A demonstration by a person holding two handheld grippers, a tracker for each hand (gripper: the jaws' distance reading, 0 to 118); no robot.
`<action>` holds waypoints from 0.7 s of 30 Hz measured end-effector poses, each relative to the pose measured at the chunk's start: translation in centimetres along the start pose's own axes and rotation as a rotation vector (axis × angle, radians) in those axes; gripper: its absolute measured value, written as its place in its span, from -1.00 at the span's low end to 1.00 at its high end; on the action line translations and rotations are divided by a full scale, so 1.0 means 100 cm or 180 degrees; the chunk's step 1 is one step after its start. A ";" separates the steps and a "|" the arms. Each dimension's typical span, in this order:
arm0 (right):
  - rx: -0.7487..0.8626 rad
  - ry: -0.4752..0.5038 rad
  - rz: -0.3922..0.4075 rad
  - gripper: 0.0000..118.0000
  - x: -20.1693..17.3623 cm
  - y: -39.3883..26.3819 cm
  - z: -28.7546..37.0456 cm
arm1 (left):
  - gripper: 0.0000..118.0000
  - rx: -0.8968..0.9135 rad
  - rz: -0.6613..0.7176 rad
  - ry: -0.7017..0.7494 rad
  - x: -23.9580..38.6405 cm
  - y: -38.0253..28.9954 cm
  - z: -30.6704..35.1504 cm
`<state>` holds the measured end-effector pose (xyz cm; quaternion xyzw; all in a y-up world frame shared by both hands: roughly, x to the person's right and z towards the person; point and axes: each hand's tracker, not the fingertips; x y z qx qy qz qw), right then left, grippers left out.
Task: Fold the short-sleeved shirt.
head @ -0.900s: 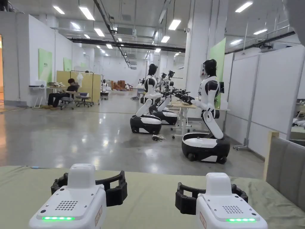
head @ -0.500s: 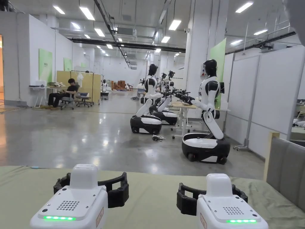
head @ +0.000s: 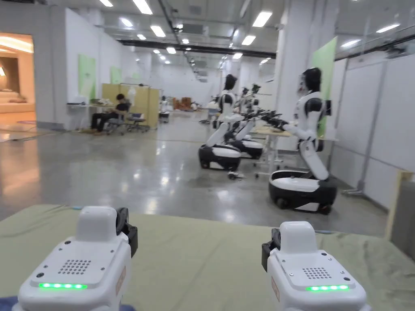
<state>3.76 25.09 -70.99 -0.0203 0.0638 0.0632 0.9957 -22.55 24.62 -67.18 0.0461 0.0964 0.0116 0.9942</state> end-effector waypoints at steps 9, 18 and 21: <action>-0.0156 0.1304 -0.0351 -1.00 -0.171 -0.027 0.009 | -0.93 -0.0347 -0.0146 0.1128 -0.136 -0.011 0.070; -0.0423 0.1450 -0.0069 -1.00 -0.184 -0.073 0.004 | -0.93 -0.3299 0.0577 0.0196 -0.227 -0.130 -0.033; -0.0523 0.1372 -0.0004 -1.00 -0.174 -0.088 -0.004 | -0.93 -0.3524 0.0048 0.0206 -0.213 -0.176 -0.069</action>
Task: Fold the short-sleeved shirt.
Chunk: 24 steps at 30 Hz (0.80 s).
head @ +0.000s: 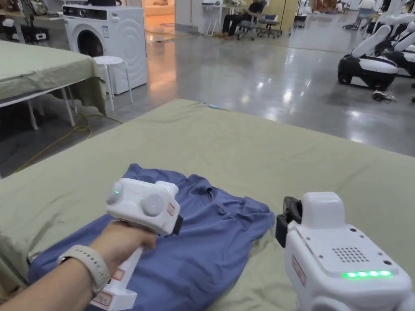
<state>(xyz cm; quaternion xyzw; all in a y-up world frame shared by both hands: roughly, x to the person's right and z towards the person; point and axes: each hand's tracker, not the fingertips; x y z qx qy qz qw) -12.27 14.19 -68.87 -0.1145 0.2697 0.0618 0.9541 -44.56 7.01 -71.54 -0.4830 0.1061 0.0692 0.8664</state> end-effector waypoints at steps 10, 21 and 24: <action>-0.0280 -0.0131 0.0034 -1.00 0.032 -0.023 -0.049 | 0.73 -0.0074 -0.0573 0.0136 0.036 0.051 -0.104; -0.0521 -0.0228 -0.0229 -1.00 0.050 -0.049 -0.056 | -0.85 -0.0071 -0.0427 -0.0154 0.014 0.058 -0.107; -0.0478 -0.0317 -0.0337 -1.00 0.062 -0.048 -0.039 | -0.85 0.0036 -0.0436 -0.0198 0.011 0.053 -0.094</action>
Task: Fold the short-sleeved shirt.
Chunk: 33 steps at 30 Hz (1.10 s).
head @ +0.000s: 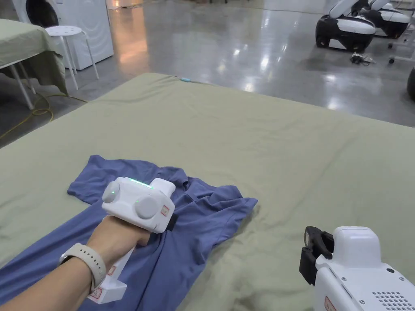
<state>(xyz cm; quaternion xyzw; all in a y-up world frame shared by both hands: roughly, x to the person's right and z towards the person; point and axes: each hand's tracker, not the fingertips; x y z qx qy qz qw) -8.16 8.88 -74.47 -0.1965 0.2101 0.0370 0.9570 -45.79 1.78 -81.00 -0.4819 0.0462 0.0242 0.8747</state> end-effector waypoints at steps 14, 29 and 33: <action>0.0263 -0.0856 -0.0157 -1.00 0.124 -0.018 0.128 | -0.85 0.1016 -0.0477 -0.1015 0.215 0.054 0.136; 0.0173 -0.1597 -0.0558 -1.00 0.240 -0.071 0.201 | -0.86 0.0751 -0.1469 -0.1699 0.479 0.038 0.102; 0.0062 -0.1666 -0.0613 -1.00 0.254 -0.085 0.196 | -0.86 0.0237 -0.1522 -0.1469 0.512 0.012 0.015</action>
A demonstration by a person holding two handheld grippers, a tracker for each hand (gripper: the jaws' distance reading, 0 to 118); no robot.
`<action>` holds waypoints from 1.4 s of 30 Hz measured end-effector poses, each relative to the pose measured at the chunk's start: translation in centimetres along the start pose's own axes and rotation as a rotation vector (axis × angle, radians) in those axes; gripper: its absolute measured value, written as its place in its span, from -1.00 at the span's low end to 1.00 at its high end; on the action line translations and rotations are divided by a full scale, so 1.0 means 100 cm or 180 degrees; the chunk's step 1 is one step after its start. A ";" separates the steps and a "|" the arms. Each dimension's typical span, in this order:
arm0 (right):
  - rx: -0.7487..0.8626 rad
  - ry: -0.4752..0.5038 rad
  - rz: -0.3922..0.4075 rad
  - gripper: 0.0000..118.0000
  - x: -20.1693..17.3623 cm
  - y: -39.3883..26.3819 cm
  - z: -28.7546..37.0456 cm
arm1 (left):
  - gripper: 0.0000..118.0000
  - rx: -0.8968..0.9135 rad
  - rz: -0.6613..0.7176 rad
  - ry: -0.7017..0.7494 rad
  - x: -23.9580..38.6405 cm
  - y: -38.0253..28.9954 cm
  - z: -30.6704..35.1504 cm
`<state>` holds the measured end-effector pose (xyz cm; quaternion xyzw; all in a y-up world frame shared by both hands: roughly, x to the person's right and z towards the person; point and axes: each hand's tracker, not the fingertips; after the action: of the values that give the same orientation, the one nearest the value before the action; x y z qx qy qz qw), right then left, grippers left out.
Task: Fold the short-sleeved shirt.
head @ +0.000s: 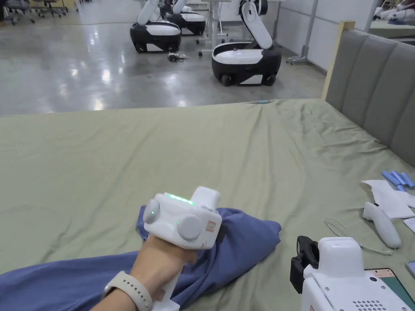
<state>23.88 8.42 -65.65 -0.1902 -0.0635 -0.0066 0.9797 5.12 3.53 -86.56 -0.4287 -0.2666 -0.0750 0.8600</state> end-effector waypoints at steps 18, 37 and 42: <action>0.0027 0.0546 0.0266 -1.00 -0.077 0.003 0.022 | -0.93 0.0936 0.0058 0.1007 -0.069 -0.183 0.197; -0.0131 0.0682 0.0503 -1.00 -0.133 0.010 0.002 | 0.56 -0.0167 0.1039 0.1344 -0.317 -0.189 0.152; -0.0235 0.0362 0.0507 -1.00 -0.096 0.020 -0.023 | -0.40 -0.0221 0.0819 0.1307 -0.289 -0.190 0.145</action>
<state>14.72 9.31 -69.74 -0.2300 0.0079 0.0581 0.9714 -31.85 0.14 -81.31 -0.4642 -0.0267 -0.0595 0.8833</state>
